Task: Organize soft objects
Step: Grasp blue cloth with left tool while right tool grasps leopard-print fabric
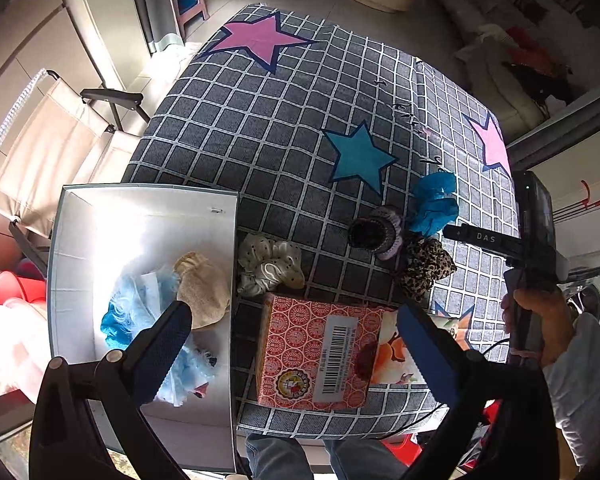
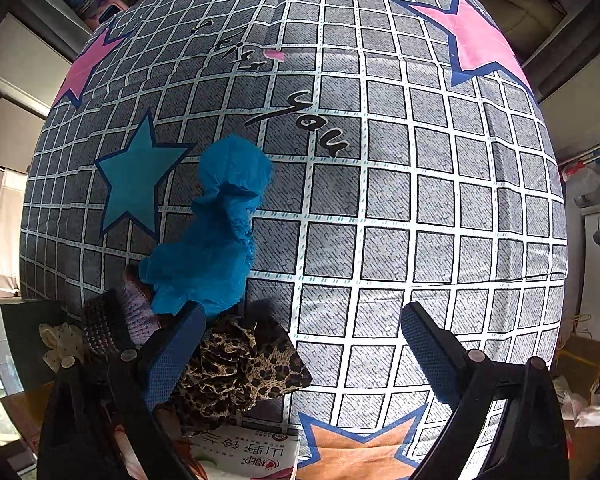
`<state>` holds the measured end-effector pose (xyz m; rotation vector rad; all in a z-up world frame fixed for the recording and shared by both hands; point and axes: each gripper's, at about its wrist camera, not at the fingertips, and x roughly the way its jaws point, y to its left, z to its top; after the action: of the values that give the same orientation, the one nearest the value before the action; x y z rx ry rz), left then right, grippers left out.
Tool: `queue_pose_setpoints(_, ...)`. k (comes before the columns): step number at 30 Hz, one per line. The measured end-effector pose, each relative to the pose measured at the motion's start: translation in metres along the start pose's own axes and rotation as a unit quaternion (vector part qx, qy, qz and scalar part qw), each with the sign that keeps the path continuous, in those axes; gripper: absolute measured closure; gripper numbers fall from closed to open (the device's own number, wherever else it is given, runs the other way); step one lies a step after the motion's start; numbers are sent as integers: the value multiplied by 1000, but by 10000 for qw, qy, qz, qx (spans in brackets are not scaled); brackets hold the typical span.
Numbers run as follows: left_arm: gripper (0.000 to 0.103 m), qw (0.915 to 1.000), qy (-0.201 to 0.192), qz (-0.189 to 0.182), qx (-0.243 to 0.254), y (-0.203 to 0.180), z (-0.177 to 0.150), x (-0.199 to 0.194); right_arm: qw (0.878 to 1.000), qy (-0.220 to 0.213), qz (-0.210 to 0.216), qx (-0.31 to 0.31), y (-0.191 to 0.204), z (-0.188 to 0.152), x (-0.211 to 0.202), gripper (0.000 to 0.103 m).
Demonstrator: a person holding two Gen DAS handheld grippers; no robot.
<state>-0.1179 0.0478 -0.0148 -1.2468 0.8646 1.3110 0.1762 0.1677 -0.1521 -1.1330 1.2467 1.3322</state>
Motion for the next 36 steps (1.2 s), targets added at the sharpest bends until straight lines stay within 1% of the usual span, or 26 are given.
queue_pose_setpoints(2,0,10000,91,-33,13,-11,6,5,9995,167,199,-196,7,-16,8,4)
queue_pose_setpoints(4,0,9999,151,-48,53,-23,11,10,9979,364,455,-274,18,-28,16,4)
queue_pose_setpoints(5,0,9998,175,-48,72,-29,14,12,9973,417,515,-316,23,-33,20,4)
queue_pose_setpoints(8,0,9996,254,-125,76,-45,24,18,9961,460,523,-533,38,-37,31,4)
queue_pose_setpoints(10,0,9994,281,-179,-20,-54,32,21,9954,471,537,-641,45,-38,40,4)
queue_pose_setpoints(11,0,9994,278,-194,-63,-57,36,22,9951,479,500,-700,47,-40,42,6)
queue_pose_setpoints(12,0,9994,274,-209,-100,-60,40,23,9952,471,385,-769,50,-41,45,10)
queue_pose_setpoints(13,0,9993,281,-218,-116,-64,44,25,9950,477,340,-815,50,-43,47,24)
queue_pose_setpoints(14,0,9993,290,-211,-104,-69,48,27,9951,369,208,-896,51,-46,44,42)
queue_pose_setpoints(15,0,9994,290,-198,-66,-75,52,29,9941,290,243,-1012,51,-49,40,56)
queue_pose_setpoints(16,0,9994,287,-172,-5,-82,55,32,9928,305,318,-1113,51,-52,38,71)
queue_pose_setpoints(19,0,9992,301,-57,246,-110,65,47,9925,339,592,-1011,32,-58,32,72)
queue_pose_setpoints(22,0,9975,373,40,596,-146,72,79,9933,255,1044,-432,-10,-60,17,72)
queue_pose_setpoints(25,0,9942,534,165,919,-180,78,121,9929,164,1175,-50,-47,-70,0,72)
queue_pose_setpoints(27,0,9925,519,235,1080,-199,81,148,9924,111,1220,106,-65,-79,-11,72)
queue_pose_setpoints(30,0,9848,469,495,1598,-222,83,182,9907,74,1299,403,-89,-94,-24,72)
queue_pose_setpoints(31,0,9811,463,557,1795,-228,82,190,9899,90,1325,491,-92,-87,-25,72)
queue_pose_setpoints(33,0,9738,544,657,2106,-236,77,205,9890,103,1356,586,-102,-94,-28,72)
queue_pose_setpoints(34,1,9717,648,653,2174,-237,74,212,9883,123,1384,621,-107,-98,-30,72)
queue_pose_setpoints(36,7,9712,881,652,2117,-236,71,226,9871,163,1434,691,-105,-99,-26,72)
